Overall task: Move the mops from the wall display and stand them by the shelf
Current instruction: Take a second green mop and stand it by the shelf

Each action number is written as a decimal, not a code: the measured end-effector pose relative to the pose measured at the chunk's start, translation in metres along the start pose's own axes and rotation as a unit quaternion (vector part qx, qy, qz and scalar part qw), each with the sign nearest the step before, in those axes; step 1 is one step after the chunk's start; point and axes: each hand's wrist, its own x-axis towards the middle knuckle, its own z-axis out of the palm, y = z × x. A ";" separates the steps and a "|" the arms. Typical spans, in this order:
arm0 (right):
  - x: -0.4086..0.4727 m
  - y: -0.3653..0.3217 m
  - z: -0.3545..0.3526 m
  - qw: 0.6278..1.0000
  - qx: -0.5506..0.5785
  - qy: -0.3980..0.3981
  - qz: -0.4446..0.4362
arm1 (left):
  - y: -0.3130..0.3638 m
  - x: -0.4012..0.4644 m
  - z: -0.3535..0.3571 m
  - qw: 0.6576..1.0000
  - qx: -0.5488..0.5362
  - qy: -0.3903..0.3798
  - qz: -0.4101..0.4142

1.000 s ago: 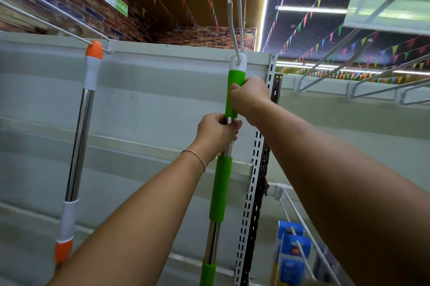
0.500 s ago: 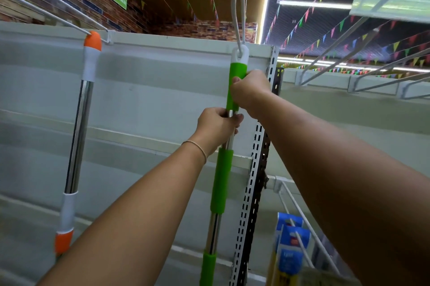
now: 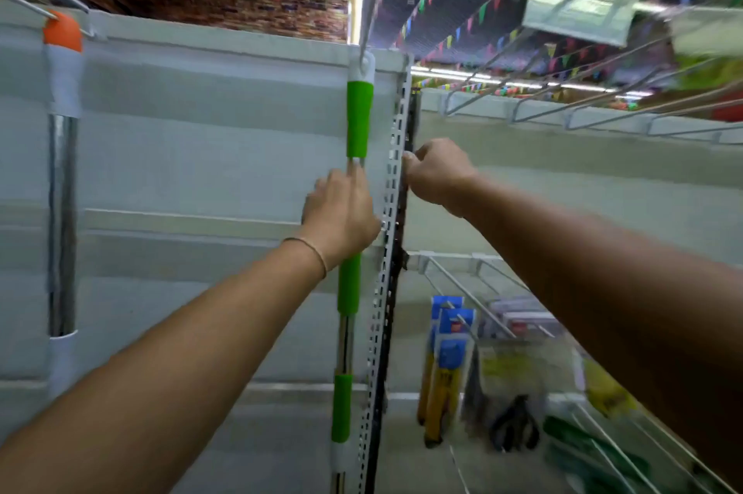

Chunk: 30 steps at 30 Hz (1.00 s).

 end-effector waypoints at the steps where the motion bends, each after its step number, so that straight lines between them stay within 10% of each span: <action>1: -0.009 0.008 -0.010 1.000 -0.020 0.009 0.002 | 0.006 -0.007 0.002 0.999 0.006 0.025 0.028; 30: -0.280 0.312 -0.411 0.931 -0.286 0.128 0.187 | 0.483 -0.154 0.027 0.908 -0.254 -0.137 0.305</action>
